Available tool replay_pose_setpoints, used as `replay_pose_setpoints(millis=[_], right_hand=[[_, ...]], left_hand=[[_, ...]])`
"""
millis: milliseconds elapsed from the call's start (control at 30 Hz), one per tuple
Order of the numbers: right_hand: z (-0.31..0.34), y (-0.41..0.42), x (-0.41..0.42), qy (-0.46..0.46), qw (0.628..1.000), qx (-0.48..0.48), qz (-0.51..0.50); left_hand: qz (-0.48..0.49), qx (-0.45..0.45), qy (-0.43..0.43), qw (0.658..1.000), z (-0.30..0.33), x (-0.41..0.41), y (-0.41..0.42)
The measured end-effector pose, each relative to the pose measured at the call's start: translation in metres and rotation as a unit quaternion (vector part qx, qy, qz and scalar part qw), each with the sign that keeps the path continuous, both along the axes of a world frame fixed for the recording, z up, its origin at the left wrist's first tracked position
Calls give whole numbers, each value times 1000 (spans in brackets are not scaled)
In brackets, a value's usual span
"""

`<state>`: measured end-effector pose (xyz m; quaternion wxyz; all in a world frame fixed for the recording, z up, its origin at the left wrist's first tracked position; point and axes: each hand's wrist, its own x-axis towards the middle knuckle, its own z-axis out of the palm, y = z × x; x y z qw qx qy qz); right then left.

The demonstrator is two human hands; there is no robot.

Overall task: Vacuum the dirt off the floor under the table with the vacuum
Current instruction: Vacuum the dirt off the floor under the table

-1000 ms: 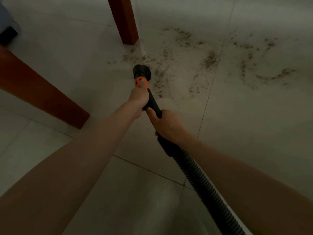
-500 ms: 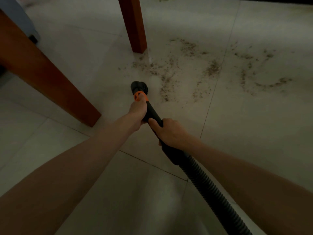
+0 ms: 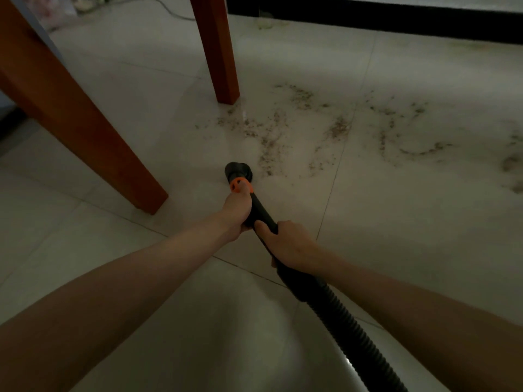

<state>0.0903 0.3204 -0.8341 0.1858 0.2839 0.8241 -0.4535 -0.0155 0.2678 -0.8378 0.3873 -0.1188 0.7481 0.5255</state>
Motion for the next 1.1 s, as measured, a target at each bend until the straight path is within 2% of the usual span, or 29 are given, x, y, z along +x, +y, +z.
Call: replay_pose_setpoints(millis=[300,767,1100], right_hand=[[9,9,22,3,999,23,-22],[-9,34,0,16,998,63,-25],[-23,55,-41,37,997,6,-65]], left_hand=[[-25,9,-12,1000,4,19,15],[-44,-51,47,997,-10,-3,47],[-68,-83,82,991,-10,-42,73]])
